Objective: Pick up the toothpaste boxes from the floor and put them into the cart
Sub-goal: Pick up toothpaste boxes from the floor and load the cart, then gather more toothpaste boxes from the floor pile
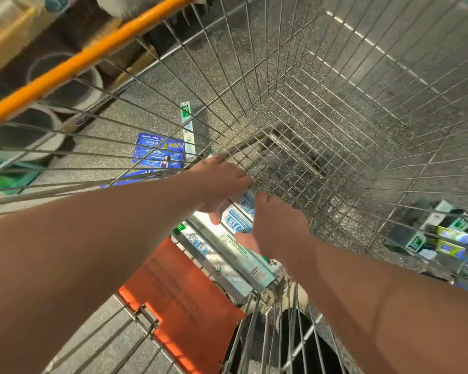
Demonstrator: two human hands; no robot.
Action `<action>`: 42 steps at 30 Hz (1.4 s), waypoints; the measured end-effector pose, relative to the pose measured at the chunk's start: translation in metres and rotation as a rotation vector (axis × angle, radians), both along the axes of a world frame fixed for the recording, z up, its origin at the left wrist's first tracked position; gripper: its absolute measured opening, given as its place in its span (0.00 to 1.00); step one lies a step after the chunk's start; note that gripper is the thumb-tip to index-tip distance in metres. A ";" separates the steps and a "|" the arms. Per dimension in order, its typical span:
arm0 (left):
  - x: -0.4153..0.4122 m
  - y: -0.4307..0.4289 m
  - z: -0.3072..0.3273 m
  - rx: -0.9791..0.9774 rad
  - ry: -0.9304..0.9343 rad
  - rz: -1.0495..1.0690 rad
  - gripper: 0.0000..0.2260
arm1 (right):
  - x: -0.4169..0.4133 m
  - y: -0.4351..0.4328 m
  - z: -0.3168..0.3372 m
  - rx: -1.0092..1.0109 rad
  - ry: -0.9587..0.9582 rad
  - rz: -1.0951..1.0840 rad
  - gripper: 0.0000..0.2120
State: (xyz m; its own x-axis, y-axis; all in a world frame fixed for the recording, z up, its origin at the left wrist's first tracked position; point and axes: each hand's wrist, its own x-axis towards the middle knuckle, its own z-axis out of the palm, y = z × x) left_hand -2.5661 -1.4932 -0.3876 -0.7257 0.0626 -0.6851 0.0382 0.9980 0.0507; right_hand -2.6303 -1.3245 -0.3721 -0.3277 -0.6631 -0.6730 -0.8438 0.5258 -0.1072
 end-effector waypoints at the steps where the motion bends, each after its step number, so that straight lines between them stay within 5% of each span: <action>1: 0.000 0.002 0.001 -0.010 0.007 -0.003 0.52 | 0.000 -0.001 0.002 0.011 -0.002 0.000 0.39; 12: 0.013 0.013 0.125 -0.085 0.035 0.153 0.52 | -0.031 -0.006 0.110 -0.073 0.053 -0.007 0.44; 17: 0.022 0.028 0.242 -0.157 0.053 0.315 0.46 | -0.057 0.013 0.208 -0.111 0.015 -0.060 0.27; 22: 0.030 0.059 0.339 -0.207 0.104 0.357 0.44 | -0.066 0.054 0.303 -0.187 0.219 -0.036 0.29; 28: 0.031 0.129 0.428 -0.167 0.261 0.335 0.41 | -0.046 0.130 0.404 -0.317 0.277 -0.136 0.40; 42: -0.028 0.342 0.513 -0.077 0.447 0.031 0.41 | -0.013 0.392 0.515 -0.404 0.416 -0.400 0.34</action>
